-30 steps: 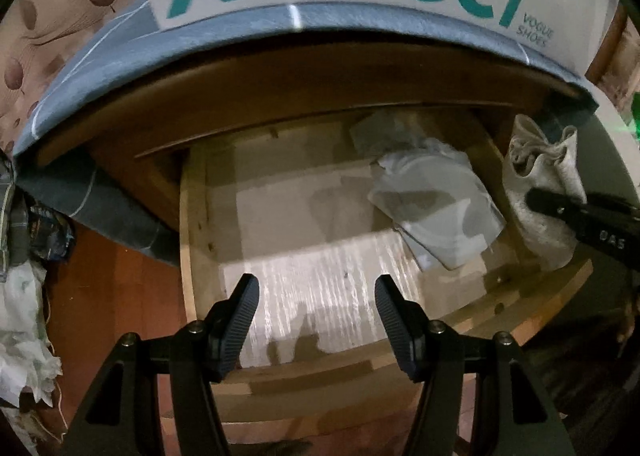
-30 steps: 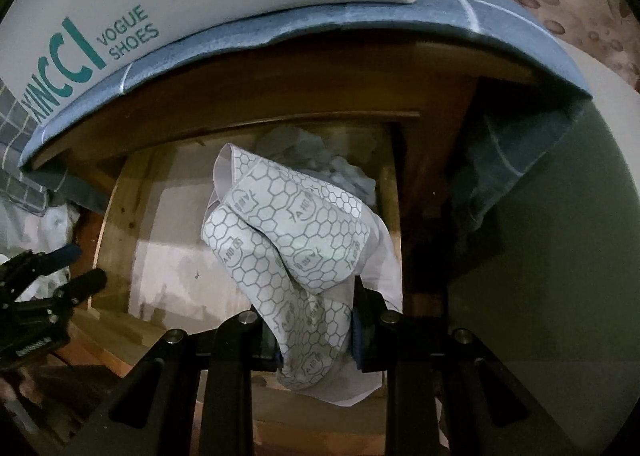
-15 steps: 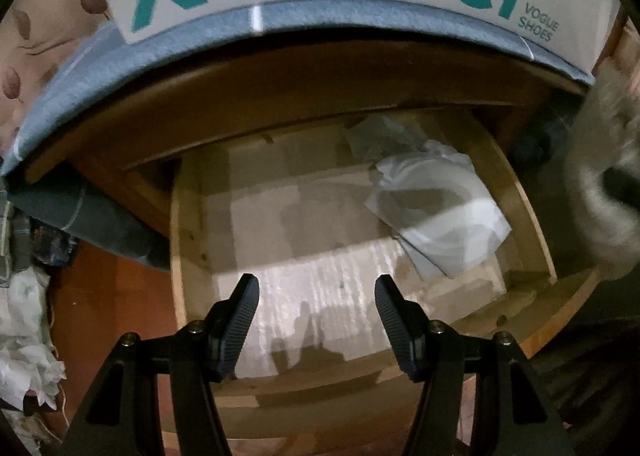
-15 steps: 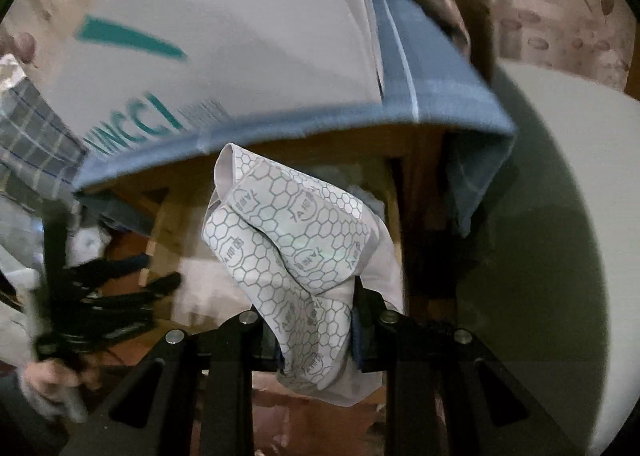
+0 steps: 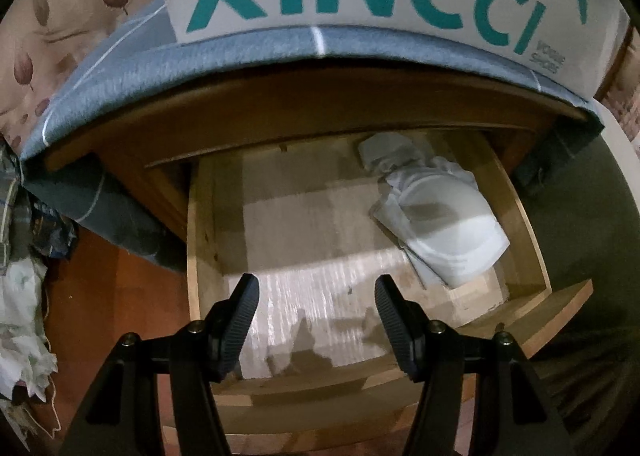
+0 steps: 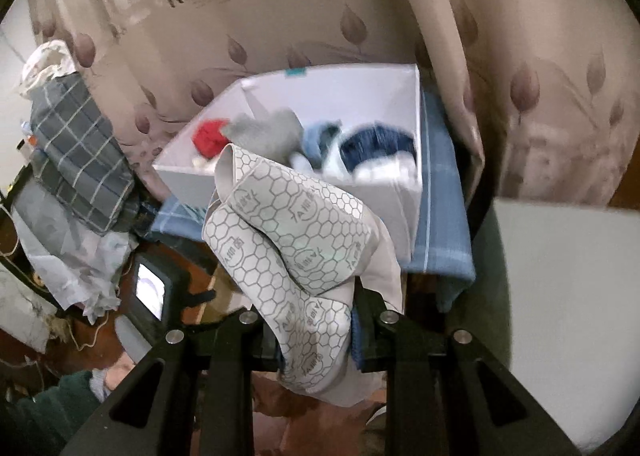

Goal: Take underwear out of drawer
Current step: 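Carry the white underwear with the right tool over the box and lower it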

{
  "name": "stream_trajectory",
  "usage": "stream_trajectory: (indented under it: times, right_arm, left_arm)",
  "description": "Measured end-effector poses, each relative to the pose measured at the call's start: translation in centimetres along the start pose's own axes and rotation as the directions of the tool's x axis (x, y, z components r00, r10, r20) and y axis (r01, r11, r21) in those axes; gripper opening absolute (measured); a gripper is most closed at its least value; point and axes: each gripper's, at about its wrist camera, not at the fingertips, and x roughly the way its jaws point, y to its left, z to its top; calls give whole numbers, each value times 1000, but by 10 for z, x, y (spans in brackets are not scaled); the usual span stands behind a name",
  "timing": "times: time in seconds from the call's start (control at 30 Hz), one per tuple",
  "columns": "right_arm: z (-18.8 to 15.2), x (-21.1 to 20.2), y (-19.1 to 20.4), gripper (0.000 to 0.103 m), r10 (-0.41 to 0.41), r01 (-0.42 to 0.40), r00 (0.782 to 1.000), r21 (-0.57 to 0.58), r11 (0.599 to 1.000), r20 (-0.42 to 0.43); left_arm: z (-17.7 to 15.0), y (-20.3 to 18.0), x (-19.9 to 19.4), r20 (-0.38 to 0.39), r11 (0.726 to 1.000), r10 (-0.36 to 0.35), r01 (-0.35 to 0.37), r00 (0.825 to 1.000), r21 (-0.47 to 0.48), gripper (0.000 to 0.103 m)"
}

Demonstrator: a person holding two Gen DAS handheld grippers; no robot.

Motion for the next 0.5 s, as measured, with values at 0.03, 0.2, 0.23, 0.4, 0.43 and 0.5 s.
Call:
stream_trajectory:
  times: [0.03,0.2,0.23,0.4,0.43,0.5]
  right_arm:
    - [9,-6,4,22,-3,3,1000,-15,1000,11]
    - [61,-13,20,22,-29,33,997,-55,998,69]
    - [72,-10,23,22,-35,39,997,-67,997,69]
    - [110,15,34,22,-85,90,994,-85,992,66]
    - [116,23,35,22,-90,95,994,-92,991,54]
    - [122,35,35,22,-111,116,992,-98,988,53]
  left_arm:
    - [0,0,-2,4,1000,1,-1,1000,3,62]
    - [1,3,-4,16,1000,-7,7,1000,1,62]
    - [1,4,-4,14,1000,-10,10,1000,-3,62]
    - [1,8,-6,21,1000,-7,7,1000,-19,62]
    - [1,8,-7,25,1000,-6,7,1000,-22,62]
    - [2,9,-8,29,1000,-10,11,1000,-28,62]
